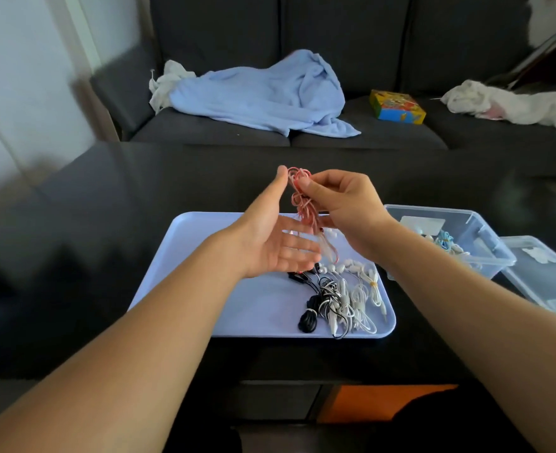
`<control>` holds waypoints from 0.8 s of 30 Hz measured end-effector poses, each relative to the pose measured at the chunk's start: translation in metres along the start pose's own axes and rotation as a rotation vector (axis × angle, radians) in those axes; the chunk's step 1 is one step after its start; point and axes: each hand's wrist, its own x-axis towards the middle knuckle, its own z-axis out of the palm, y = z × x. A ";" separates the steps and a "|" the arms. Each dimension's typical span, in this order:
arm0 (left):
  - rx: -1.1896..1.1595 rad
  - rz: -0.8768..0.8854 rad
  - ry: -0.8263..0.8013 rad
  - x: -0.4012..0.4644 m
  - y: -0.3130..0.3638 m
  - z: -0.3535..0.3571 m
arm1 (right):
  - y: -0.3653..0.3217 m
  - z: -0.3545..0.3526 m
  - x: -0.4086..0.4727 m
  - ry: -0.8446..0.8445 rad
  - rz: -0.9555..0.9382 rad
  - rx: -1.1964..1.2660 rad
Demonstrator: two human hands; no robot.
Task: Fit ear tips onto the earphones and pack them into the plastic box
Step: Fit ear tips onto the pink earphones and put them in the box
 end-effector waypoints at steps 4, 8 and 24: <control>-0.317 0.090 0.116 0.006 0.006 -0.004 | 0.006 0.011 -0.004 -0.053 -0.054 -0.116; -0.422 0.069 0.145 0.010 0.005 -0.005 | 0.001 0.005 -0.006 -0.243 -0.016 -0.189; 0.160 0.237 0.103 0.011 -0.001 -0.022 | 0.085 -0.033 0.051 0.125 0.046 -1.213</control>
